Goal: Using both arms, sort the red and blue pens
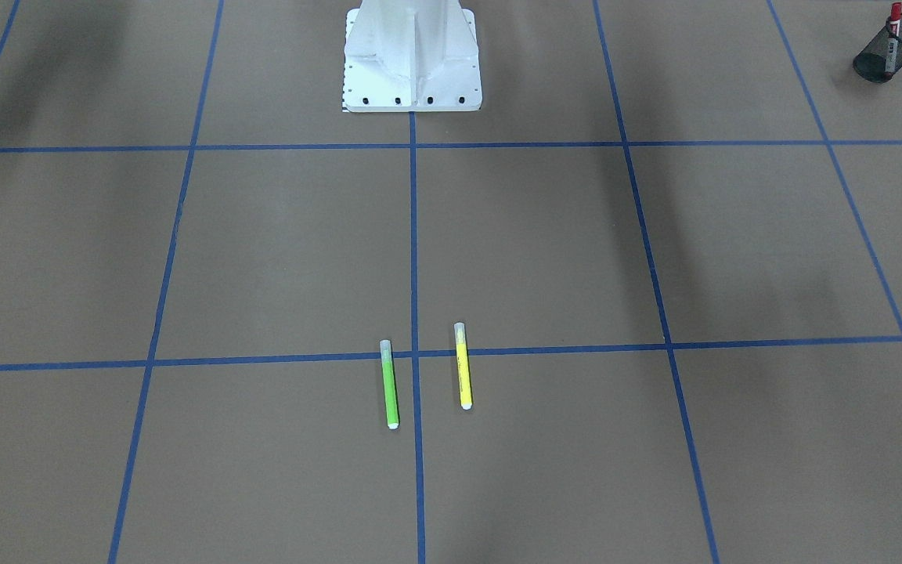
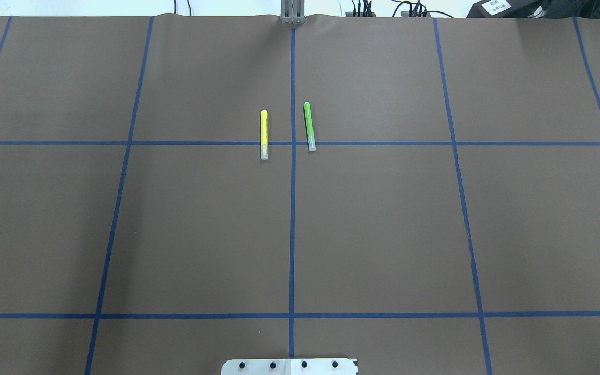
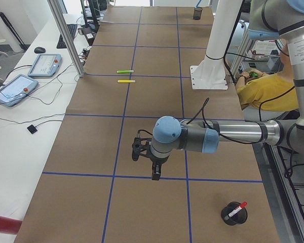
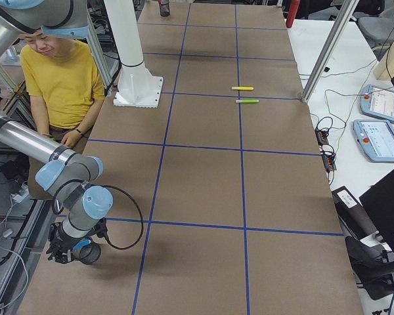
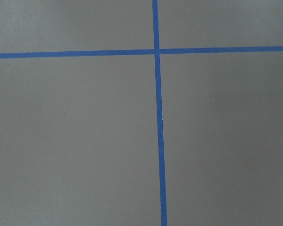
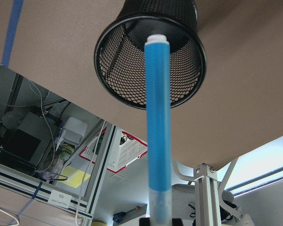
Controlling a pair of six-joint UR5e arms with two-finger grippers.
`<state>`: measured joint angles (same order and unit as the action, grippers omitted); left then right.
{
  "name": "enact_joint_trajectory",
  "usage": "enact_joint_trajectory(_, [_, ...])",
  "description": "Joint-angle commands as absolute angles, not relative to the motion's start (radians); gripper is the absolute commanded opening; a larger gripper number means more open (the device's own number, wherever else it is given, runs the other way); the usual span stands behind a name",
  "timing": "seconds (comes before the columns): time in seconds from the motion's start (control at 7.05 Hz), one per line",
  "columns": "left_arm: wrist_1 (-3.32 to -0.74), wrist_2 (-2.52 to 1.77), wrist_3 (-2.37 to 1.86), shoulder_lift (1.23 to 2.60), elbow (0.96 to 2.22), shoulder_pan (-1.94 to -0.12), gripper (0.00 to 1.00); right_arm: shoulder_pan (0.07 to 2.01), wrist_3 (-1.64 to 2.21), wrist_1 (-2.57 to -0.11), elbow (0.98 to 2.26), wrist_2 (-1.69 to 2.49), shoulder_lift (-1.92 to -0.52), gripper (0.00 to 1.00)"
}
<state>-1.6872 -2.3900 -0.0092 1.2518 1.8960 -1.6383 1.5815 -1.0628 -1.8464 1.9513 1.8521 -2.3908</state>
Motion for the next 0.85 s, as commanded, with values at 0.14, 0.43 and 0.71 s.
enact_joint_trajectory(0.14, [-1.687,-2.39,-0.009,1.252,1.896,-1.638,0.99,1.582,-1.071,-1.847,1.951,1.852,-2.398,0.02])
enact_joint_trajectory(0.43, [-1.687,-2.39,-0.009,1.252,1.896,-1.638,0.99,1.582,-1.072,-1.848,1.951,1.841,-2.404,0.03])
enact_joint_trajectory(0.71, [-1.687,-2.39,-0.009,1.252,1.896,-1.638,0.99,1.582,-1.072,-1.848,1.95,1.822,-2.407,0.13])
